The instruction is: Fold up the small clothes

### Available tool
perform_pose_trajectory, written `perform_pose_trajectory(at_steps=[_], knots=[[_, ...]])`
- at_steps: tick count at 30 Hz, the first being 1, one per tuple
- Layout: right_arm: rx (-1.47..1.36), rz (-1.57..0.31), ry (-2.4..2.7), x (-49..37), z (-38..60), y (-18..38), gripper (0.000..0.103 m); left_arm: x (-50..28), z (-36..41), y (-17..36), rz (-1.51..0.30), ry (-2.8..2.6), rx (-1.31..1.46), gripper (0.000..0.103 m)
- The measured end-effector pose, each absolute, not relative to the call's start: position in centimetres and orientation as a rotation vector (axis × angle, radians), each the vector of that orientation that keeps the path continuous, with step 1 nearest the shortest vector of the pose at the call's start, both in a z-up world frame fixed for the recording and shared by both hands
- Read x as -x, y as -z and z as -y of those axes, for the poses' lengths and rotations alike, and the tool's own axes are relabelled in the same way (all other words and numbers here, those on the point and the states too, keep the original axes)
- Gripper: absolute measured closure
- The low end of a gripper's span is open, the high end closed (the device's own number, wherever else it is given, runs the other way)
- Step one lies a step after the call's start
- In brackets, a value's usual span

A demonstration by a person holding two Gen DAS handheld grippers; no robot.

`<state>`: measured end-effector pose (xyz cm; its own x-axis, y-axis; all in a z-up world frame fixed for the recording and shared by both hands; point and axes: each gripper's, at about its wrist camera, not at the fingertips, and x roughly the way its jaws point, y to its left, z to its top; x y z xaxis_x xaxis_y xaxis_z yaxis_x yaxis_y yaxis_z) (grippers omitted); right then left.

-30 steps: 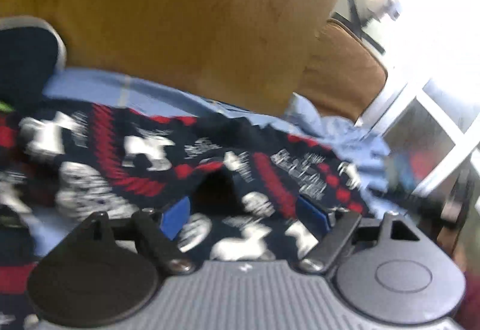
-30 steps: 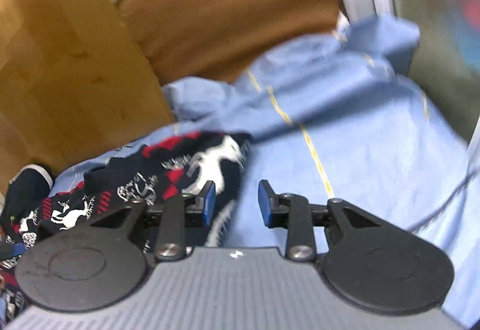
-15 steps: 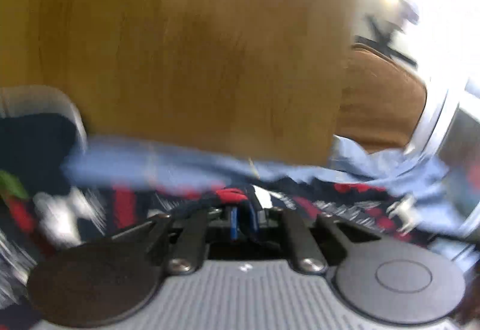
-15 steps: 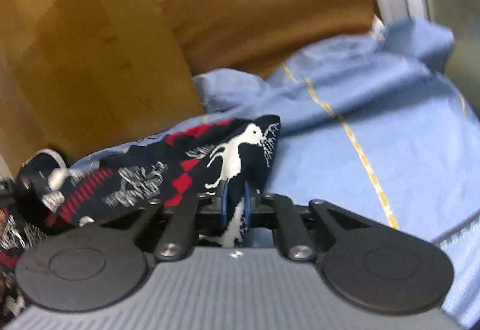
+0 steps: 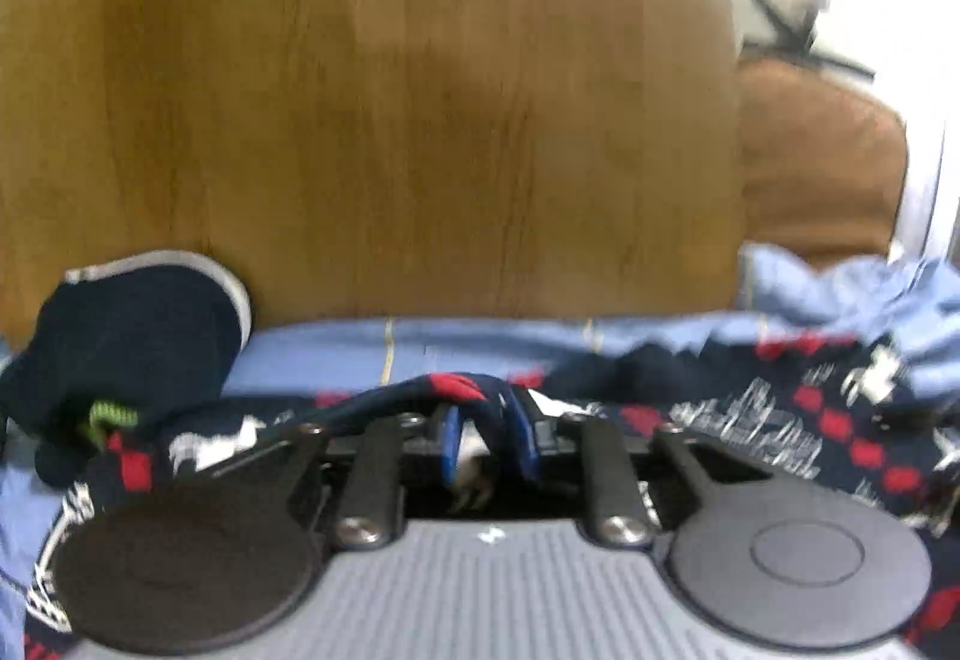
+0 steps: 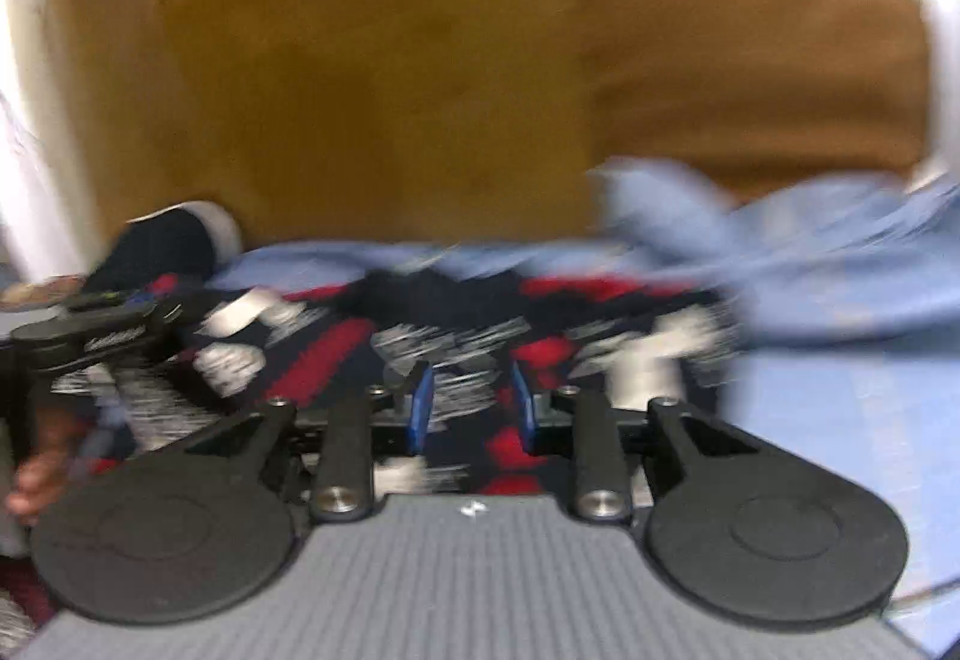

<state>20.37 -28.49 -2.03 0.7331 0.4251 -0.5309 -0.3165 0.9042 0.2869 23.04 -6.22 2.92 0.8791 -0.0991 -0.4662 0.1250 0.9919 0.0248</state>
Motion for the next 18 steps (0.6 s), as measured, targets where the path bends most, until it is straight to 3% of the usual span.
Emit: perform_pose_trajectory(at_steps=[3,8,10,12,14,18], knots=[[-0.293,-0.794,-0.474,-23.4,26.9,5.0,0.081,-22.7,8.5,-5.0,-0.441,0.193,-0.103,0.087],[-0.5,-0.753,-0.442,-22.6,32.2,4.2,0.08,-21.4,15.8,-7.1,-0.336,0.4,-0.251,0.086],[-0.563,-0.665,-0.342,-21.1,36.1,3.8,0.077,-20.7,19.1,-6.6,-0.336,0.526,-0.306,0.071],[-0.658,-0.592,-0.259,-19.6,40.1,4.0,0.077,-19.5,22.4,-5.0,-0.345,0.627,-0.381,0.032],[-0.742,-0.555,-0.197,-18.4,43.0,4.4,0.077,-18.3,24.5,-2.8,-0.332,0.671,-0.487,0.025],[-0.816,-0.507,-0.208,-17.3,45.5,3.8,0.076,-16.8,23.7,-0.3,-0.328,0.669,-0.583,0.024]])
